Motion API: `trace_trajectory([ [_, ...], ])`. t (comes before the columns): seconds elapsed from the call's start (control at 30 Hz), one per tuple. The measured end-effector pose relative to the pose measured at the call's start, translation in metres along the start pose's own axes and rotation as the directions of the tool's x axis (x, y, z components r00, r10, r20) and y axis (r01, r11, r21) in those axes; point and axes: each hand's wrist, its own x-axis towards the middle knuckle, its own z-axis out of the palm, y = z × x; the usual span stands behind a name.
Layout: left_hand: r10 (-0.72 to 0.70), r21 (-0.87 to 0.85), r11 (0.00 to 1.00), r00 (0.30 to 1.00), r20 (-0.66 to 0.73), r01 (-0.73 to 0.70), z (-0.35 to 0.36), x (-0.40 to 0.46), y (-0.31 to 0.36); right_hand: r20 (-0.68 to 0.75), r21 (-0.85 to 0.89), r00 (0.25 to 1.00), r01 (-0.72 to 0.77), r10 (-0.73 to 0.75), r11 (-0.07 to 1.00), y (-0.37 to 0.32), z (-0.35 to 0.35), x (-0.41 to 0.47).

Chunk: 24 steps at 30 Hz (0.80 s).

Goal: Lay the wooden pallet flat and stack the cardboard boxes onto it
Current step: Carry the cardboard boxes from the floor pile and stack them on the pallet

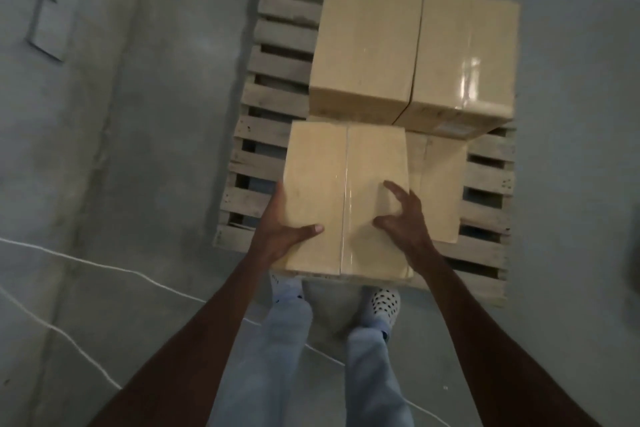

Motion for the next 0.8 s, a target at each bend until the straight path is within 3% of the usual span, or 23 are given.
trace_trajectory([
  [0.13,0.044,0.063,0.997,0.999,0.009,-0.045,0.008,0.055,-0.025,-0.075,-0.027,0.993,0.085,-0.087,0.996,0.032,0.02,0.054],
  [0.23,0.035,0.204,0.977,0.989,0.142,-0.064,0.012,0.09,-0.041,-0.078,-0.174,0.987,0.124,-0.139,0.977,0.058,0.022,0.082],
  [0.33,0.001,0.379,0.92,0.967,0.255,-0.101,0.012,0.1,-0.059,0.018,-0.335,0.984,0.172,-0.177,0.926,0.088,0.023,0.074],
  [0.47,0.078,0.543,0.796,0.934,0.347,-0.268,0.007,0.077,-0.087,0.145,-0.429,0.957,0.291,-0.253,0.855,0.114,0.027,0.04],
  [0.57,0.167,0.586,0.752,0.947,0.274,-0.302,0.005,0.072,-0.096,0.126,-0.481,0.954,0.297,-0.271,0.825,0.112,0.024,0.038],
  [0.8,0.126,0.576,0.782,0.966,0.226,-0.237,0.001,0.082,-0.086,0.092,-0.515,0.936,0.338,-0.341,0.788,0.115,0.025,0.046],
])
